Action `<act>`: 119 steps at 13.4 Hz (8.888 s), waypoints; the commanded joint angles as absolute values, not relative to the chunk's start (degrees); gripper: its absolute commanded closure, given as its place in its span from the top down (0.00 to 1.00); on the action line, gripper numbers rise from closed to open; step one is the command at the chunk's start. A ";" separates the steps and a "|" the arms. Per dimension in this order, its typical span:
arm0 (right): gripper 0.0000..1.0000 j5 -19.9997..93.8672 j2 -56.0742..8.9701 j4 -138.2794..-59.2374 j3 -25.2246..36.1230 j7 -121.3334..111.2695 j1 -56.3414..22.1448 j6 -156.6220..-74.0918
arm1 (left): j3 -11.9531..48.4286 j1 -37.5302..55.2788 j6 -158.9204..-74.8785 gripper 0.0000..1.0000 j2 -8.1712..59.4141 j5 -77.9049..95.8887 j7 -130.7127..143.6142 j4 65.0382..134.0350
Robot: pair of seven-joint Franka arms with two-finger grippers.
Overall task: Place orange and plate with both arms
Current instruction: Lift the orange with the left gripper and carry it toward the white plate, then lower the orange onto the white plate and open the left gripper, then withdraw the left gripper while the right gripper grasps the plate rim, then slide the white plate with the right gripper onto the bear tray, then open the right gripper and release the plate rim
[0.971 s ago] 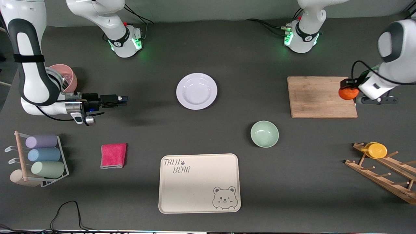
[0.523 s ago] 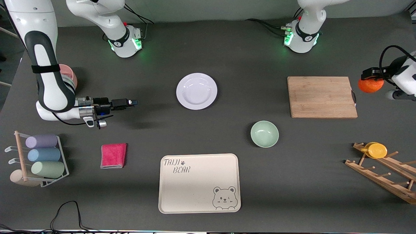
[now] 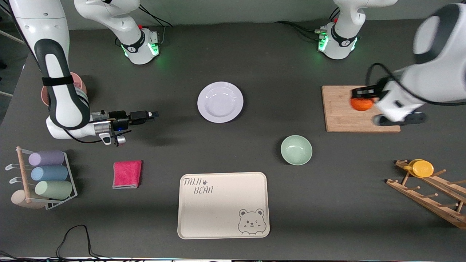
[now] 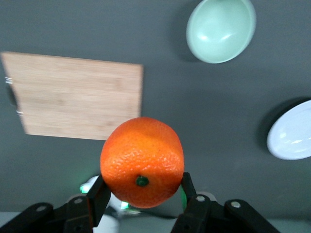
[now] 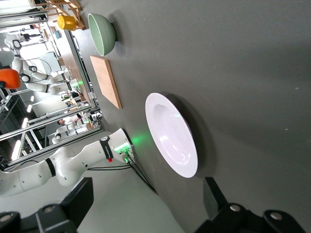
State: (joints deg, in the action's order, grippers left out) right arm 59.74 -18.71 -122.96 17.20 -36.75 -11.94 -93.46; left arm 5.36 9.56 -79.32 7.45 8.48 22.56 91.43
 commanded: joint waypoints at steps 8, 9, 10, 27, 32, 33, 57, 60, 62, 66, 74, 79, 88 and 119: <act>1.00 58.71 -17.83 -125.16 20.21 -42.61 -15.47 -93.08 | 4.22 42.34 -102.63 0.00 18.88 9.41 61.24 89.03; 1.00 58.80 -18.45 -125.24 20.30 -44.28 -15.21 -93.08 | 4.22 43.67 -104.48 0.00 20.46 9.32 62.48 89.03; 1.00 58.80 -18.72 -125.24 20.30 -44.47 -15.12 -93.08 | 4.22 45.33 -106.59 0.00 21.96 9.14 63.27 89.29; 1.00 64.58 -24.34 -128.84 20.39 -53.08 -17.04 -95.27 | 4.13 57.48 -127.62 0.00 40.43 6.15 72.25 89.56; 1.00 69.52 -23.91 -131.57 20.39 -53.96 -21.71 -98.79 | 3.52 57.04 -124.56 1.00 38.07 6.06 72.86 89.56; 1.00 70.22 -23.82 -131.92 20.30 -54.14 -21.88 -99.57 | 2.82 56.69 -120.36 1.00 36.40 4.59 72.77 89.13; 0.77 97.73 -28.92 -139.04 20.13 -68.73 -37.88 -108.11 | 8.26 -5.10 -94.63 1.00 -4.81 -5.89 7.91 108.24; 0.72 99.56 -28.92 -139.04 20.04 -68.73 -38.49 -108.37 | 7.48 -6.15 -95.01 1.00 -6.33 -5.63 4.48 109.95; 0.70 104.65 -28.92 -139.30 20.04 -68.91 -42.87 -109.85 | 2.92 -3.01 -94.22 1.00 -6.07 -5.10 4.48 109.95; 0.48 106.17 -28.48 -139.39 20.13 -69.69 -43.95 -111.00 | -0.07 2.00 -92.46 1.00 -5.54 -5.10 5.01 108.28; 0.00 106.08 -27.07 -139.57 20.13 -68.91 -43.86 -110.92 | -1.14 2.46 -84.46 1.00 2.11 -5.01 3.78 96.42; 0.00 105.56 -23.83 -139.40 20.39 -64.00 -43.86 -111.00 | -1.14 2.46 -85.08 1.00 2.28 -4.92 3.78 95.80; 0.00 95.93 -19.25 -131.96 26.96 -50.94 -43.59 -110.92 | -1.14 2.72 -84.73 1.00 3.25 -5.01 3.87 95.80; 0.00 92.37 -68.91 -57.48 16.87 -33.31 -21.97 -118.12 | -0.88 2.90 -85.52 1.00 3.78 -4.92 4.04 95.63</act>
State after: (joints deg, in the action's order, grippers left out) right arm 93.02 -67.79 -59.82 17.30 -32.76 -22.16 -117.40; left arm -0.39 2.10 -86.15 3.36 -4.85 4.55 96.95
